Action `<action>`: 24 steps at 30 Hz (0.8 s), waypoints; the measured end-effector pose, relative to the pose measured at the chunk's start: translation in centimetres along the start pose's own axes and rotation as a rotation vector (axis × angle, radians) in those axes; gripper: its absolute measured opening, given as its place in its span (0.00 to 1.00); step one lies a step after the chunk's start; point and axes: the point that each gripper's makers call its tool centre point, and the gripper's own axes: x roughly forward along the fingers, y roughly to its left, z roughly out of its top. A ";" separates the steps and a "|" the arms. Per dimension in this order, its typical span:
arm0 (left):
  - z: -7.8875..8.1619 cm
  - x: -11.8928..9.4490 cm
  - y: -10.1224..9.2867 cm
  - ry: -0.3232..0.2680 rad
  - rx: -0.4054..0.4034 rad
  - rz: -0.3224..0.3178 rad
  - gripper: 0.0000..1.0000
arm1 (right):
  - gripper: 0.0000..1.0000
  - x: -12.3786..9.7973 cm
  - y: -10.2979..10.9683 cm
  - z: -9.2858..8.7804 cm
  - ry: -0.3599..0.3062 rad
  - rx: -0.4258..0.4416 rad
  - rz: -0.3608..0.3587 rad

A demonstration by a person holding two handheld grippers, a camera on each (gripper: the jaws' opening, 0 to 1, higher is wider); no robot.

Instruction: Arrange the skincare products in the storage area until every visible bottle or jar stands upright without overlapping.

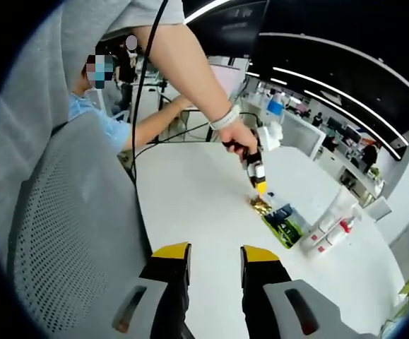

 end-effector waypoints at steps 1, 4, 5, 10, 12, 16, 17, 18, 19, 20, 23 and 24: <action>0.2 -0.7 -0.6 -0.034 -0.015 -0.020 0.27 | 0.24 0.0 0.0 0.1 -0.002 0.001 0.000; 0.3 -2.9 -1.8 -0.113 -0.020 -0.043 0.29 | 0.25 -0.1 -0.1 0.2 -0.011 -0.006 -0.006; 0.0 -4.2 -2.3 -0.123 0.023 -0.038 0.31 | 0.26 -0.1 -0.2 0.3 -0.016 -0.005 -0.011; -1.2 -10.6 -5.2 -0.306 0.161 0.015 0.30 | 0.26 -0.4 -0.7 0.5 -0.026 0.000 -0.036; -2.4 -13.2 -6.5 -0.370 0.158 0.016 0.31 | 0.26 -0.4 -0.8 0.5 -0.030 0.000 -0.042; -5.0 -17.5 -8.9 -0.457 0.055 -0.045 0.36 | 0.26 -0.5 -0.5 0.8 -0.039 -0.024 -0.042; -5.6 -18.6 -9.8 -0.489 0.050 -0.072 0.34 | 0.27 -0.5 -0.4 0.8 -0.040 -0.032 -0.040; -6.1 -20.0 -10.3 -0.539 0.053 -0.076 0.32 | 0.27 -0.6 -0.3 0.8 -0.040 -0.038 -0.039; -6.6 -20.7 -10.7 -0.559 0.073 -0.072 0.31 | 0.28 -0.6 -0.3 0.9 -0.042 -0.046 -0.042; -7.5 -21.1 -11.0 -0.550 0.102 -0.065 0.33 | 0.28 -0.7 -0.3 1.0 -0.050 -0.048 -0.045; -9.6 -22.9 -12.2 -0.561 0.122 -0.039 0.39 | 0.29 -0.9 -0.6 1.4 -0.069 -0.037 -0.057; -9.8 -23.3 -12.5 -0.576 0.128 -0.036 0.39 | 0.29 -1.0 -0.7 1.5 -0.079 -0.034 -0.063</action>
